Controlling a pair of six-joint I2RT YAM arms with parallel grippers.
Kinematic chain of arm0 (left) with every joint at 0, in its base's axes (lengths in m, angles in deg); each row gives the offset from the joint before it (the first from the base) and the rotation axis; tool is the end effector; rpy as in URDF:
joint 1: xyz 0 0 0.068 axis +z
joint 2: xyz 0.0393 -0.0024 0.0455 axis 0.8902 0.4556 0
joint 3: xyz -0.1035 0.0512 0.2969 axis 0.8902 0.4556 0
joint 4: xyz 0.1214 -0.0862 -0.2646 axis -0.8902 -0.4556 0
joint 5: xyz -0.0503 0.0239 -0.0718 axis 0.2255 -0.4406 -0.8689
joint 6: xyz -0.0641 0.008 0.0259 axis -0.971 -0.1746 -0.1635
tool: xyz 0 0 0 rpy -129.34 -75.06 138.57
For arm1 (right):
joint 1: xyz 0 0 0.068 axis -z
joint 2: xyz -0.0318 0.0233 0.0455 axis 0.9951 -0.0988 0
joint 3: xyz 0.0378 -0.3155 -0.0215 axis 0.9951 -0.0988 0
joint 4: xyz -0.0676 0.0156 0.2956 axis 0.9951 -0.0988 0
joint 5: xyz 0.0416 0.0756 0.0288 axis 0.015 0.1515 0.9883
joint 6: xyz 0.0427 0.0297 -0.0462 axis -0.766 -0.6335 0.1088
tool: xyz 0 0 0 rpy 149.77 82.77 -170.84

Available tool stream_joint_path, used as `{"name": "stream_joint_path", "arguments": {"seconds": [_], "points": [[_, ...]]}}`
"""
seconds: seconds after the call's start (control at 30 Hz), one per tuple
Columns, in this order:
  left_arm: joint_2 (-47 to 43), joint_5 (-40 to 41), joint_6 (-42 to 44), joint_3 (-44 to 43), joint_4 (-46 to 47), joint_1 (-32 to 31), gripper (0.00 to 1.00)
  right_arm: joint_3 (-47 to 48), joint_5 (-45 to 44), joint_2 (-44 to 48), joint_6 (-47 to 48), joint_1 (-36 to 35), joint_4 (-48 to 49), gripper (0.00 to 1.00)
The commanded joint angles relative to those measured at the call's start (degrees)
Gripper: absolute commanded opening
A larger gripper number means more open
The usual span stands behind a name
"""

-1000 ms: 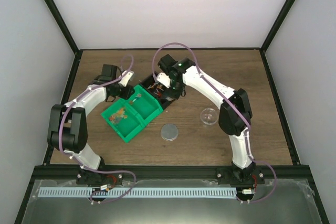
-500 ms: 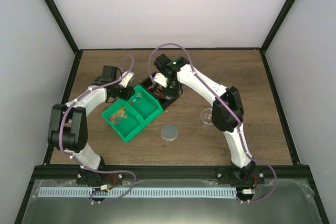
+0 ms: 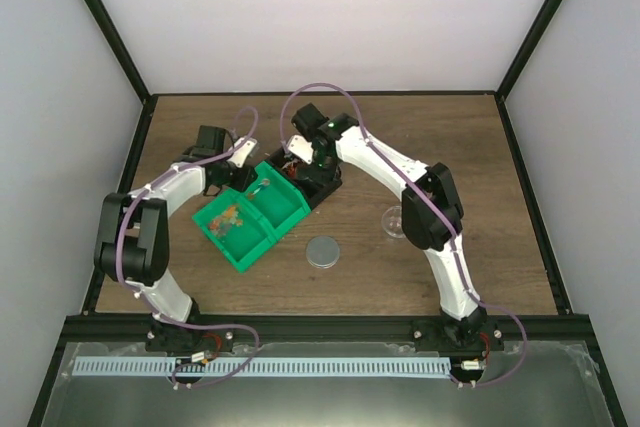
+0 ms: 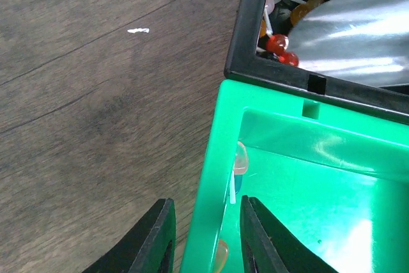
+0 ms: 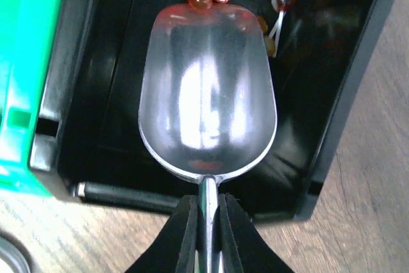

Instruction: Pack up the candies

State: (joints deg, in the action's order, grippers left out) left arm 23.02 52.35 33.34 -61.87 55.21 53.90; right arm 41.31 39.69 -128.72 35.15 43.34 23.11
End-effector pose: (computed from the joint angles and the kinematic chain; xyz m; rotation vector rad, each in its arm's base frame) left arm 0.3829 -0.0786 0.1936 0.6795 2.4223 -0.3539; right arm 0.4038 0.3449 0.2488 -1.5375 2.3843 -0.0581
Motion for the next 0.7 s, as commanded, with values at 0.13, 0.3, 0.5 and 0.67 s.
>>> {"name": "stream_joint_path", "arguments": {"seconds": [0.13, 0.3, 0.5, 0.67], "points": [[3.31, -3.52, 2.24, -1.33, -1.99, -0.74, 0.30, -11.45, 5.43, -2.02, -1.13, 0.12, 8.27, 0.01], [4.05, -5.00, 2.45, -1.72, -2.11, -0.76, 0.29, -23.59, 9.51, 2.81, -3.13, 1.16, 20.88, 0.01], [4.76, -5.12, 2.65, -2.12, -3.03, -0.76, 0.29, -34.53, 15.25, 9.35, -8.89, 4.54, 38.48, 0.01], [5.42, -4.59, 2.88, -3.10, -4.25, -0.42, 0.29, -41.16, 19.10, 14.27, -13.03, 6.12, 49.74, 0.01]]}}
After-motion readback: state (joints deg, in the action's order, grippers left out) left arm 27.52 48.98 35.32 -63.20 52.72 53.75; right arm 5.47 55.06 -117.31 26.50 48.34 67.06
